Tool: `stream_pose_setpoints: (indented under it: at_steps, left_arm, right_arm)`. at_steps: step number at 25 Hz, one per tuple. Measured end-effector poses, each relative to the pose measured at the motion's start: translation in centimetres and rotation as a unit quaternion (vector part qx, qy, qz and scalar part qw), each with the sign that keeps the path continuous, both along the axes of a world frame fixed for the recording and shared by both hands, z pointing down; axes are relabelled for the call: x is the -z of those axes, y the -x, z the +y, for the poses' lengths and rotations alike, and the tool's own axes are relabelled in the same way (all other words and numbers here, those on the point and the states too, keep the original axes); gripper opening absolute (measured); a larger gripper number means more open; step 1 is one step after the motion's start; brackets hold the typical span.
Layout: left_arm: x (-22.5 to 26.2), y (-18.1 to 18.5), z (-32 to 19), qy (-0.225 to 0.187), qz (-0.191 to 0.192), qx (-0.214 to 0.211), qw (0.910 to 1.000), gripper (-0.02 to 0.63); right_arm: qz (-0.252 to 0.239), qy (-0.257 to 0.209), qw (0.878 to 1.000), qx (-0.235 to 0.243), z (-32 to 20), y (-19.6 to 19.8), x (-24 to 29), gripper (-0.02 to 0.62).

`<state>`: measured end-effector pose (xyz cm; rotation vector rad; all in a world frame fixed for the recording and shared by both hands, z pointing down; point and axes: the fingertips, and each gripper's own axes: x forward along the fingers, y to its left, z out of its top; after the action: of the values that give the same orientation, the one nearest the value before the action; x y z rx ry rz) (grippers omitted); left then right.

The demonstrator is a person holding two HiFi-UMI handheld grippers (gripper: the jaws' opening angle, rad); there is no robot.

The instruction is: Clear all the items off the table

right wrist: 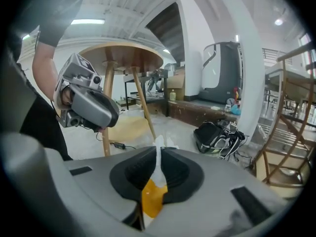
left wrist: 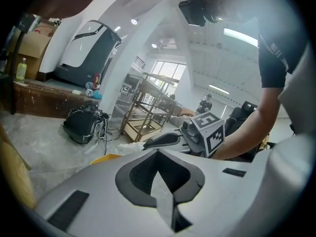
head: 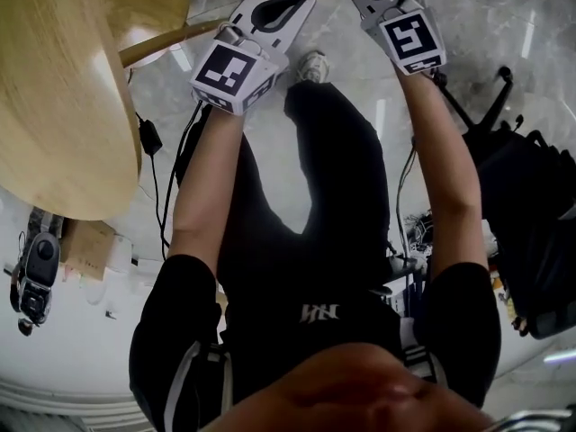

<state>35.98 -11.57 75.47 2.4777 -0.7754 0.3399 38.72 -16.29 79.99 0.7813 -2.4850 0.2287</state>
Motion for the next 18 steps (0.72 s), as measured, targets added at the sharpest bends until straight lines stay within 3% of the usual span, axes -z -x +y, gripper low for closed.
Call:
stream_pose_setpoints:
  at_steps: [10, 18]
  left_arm:
    - [-6.4, 1.4, -1.6, 0.015, -0.002, 0.015, 0.9998, 0.012]
    - [-8.4, 2.7, -1.4, 0.017, -0.004, 0.022, 0.9996, 0.012]
  right_arm:
    - [0.015, 0.006, 1.0, -0.002, 0.1, 0.2, -5.9, 0.034]
    - [0.025, 0.017, 0.999, -0.01, 0.9, 0.3, -8.5, 0.034]
